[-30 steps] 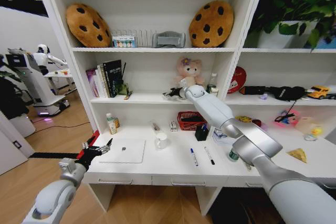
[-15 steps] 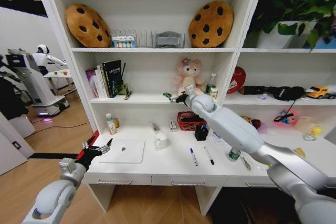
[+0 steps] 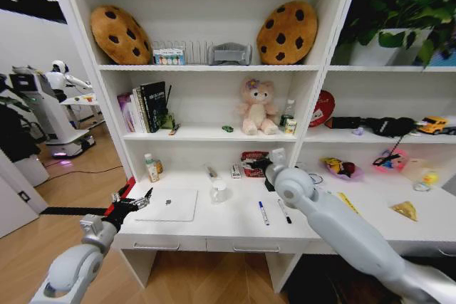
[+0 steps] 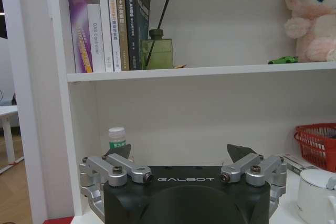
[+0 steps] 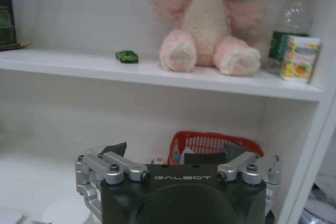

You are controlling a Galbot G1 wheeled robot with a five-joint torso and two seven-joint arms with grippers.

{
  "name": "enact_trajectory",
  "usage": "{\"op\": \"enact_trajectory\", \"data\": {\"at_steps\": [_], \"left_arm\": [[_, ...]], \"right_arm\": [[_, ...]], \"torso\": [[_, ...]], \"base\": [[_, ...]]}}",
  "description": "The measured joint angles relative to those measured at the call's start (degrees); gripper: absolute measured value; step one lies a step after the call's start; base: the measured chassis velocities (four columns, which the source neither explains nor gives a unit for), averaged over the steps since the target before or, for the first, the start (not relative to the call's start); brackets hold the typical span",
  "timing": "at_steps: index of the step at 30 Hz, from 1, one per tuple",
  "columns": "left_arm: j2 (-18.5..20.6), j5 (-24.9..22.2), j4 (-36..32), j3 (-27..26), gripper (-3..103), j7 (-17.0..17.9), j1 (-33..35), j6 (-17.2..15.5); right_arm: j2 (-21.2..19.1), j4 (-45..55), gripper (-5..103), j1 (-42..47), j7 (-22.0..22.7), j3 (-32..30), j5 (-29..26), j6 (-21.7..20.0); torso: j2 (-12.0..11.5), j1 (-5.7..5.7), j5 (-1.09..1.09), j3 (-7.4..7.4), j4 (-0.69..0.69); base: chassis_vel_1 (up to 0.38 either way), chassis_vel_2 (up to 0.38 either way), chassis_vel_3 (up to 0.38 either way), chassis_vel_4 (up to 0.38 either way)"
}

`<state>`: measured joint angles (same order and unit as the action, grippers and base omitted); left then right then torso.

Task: Organize the objects on the table.

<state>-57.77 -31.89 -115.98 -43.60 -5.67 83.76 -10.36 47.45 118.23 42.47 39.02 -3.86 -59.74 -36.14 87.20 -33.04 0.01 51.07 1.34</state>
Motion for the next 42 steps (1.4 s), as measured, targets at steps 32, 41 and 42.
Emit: {"op": "enact_trajectory", "data": {"at_steps": [32,41,42], "left_arm": [[0.0,0.0,0.0,0.0,100,0.0,0.0,0.0],[0.0,0.0,0.0,0.0,100,0.0,0.0,0.0],[0.0,0.0,0.0,0.0,100,0.0,0.0,0.0]], "right_arm": [[16.9,-25.1,98,11.0,-11.4,-6.1,10.7,4.7],[18.1,-26.9,93,10.6,-10.8,-5.4,10.1,4.0],[18.0,-26.9,93,10.6,-10.8,-5.4,10.0,3.9]], "torso": [[0.0,-0.02,-0.01,0.01,-0.02],[0.0,-0.01,-0.01,0.01,-0.02],[0.0,-0.01,-0.01,0.01,-0.02]], "base": [[0.0,0.0,0.0,0.0],[0.0,0.0,0.0,0.0],[0.0,0.0,0.0,0.0]]}}
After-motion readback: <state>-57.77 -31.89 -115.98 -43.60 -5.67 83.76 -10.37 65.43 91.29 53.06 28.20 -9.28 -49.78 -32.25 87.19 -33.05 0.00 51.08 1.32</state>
